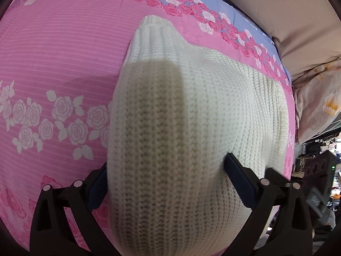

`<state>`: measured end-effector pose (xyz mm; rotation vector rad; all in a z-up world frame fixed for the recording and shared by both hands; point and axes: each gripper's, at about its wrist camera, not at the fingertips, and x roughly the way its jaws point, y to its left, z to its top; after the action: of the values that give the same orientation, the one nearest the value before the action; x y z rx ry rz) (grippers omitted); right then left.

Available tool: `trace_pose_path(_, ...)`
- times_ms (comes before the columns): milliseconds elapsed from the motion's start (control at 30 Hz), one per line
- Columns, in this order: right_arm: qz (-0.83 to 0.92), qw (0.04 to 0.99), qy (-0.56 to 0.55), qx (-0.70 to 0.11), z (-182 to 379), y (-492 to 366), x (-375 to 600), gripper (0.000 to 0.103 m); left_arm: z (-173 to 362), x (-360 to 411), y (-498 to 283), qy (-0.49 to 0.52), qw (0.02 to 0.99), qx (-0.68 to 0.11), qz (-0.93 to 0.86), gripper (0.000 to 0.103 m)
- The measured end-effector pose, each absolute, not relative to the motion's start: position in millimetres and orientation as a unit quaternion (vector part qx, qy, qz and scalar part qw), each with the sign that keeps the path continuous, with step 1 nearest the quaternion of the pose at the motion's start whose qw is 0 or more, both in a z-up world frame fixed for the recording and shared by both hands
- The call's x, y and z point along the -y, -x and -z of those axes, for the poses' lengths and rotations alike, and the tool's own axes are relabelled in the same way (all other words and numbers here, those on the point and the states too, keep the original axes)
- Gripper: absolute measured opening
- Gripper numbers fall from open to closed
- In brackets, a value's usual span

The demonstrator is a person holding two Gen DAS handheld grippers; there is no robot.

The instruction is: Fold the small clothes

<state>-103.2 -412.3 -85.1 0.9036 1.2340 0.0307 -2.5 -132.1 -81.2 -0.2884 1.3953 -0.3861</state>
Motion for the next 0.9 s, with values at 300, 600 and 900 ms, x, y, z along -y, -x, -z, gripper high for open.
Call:
trace_pose_path(300, -0.018, 0.731, -0.364, -0.577, 87.2, 85.7, 396.9, 0.083, 81.9, 130.6, 2.4, 0.133, 0.738, -0.637, 0.181, 0.097)
trace_pose_path(600, -0.035, 0.722, -0.415, -0.552, 91.5, 81.8, 400.9, 0.038, 71.0, 142.1, -4.5, 0.118, 0.715, -0.648, 0.234, 0.064)
trace_pose_path(900, -0.056, 0.762, -0.427, -0.483, 5.0, 128.2, 420.0, 0.028, -20.7, 172.8, 27.9, 0.115, 0.713, -0.602, 0.341, 0.046)
